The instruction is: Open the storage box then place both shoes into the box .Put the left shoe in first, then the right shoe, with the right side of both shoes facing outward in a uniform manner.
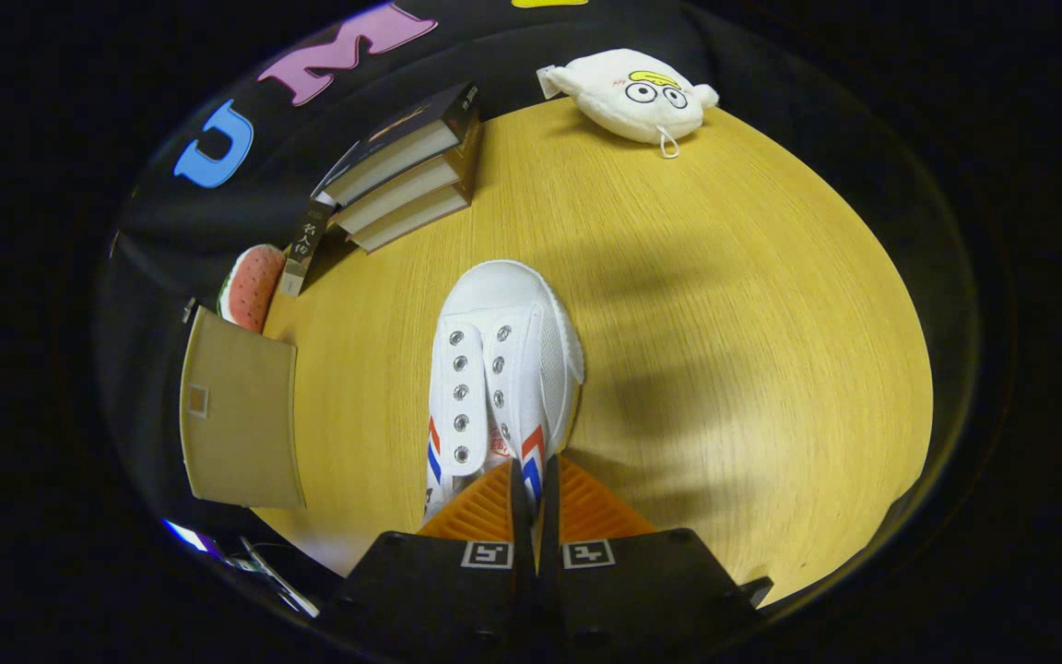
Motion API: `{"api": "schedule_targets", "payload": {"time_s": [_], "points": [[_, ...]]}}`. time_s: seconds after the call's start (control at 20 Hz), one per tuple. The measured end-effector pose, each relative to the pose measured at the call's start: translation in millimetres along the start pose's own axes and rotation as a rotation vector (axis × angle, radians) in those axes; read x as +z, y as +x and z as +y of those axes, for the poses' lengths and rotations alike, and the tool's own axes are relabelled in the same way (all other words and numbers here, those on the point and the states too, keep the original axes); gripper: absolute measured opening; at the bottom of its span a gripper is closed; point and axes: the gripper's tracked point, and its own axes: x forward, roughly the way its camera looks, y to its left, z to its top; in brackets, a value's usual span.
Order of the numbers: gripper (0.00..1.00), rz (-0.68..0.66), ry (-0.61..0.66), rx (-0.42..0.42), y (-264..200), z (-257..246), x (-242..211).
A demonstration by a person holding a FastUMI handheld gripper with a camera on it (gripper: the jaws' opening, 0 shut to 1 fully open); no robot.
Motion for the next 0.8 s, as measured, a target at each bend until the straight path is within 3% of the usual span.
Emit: {"api": "schedule_targets", "payload": {"time_s": [0.4,0.8], "points": [[0.05,-0.112,0.050,0.124,-56,53,29],[0.05,-0.146,-0.068,0.298,-120,190,49]]}}
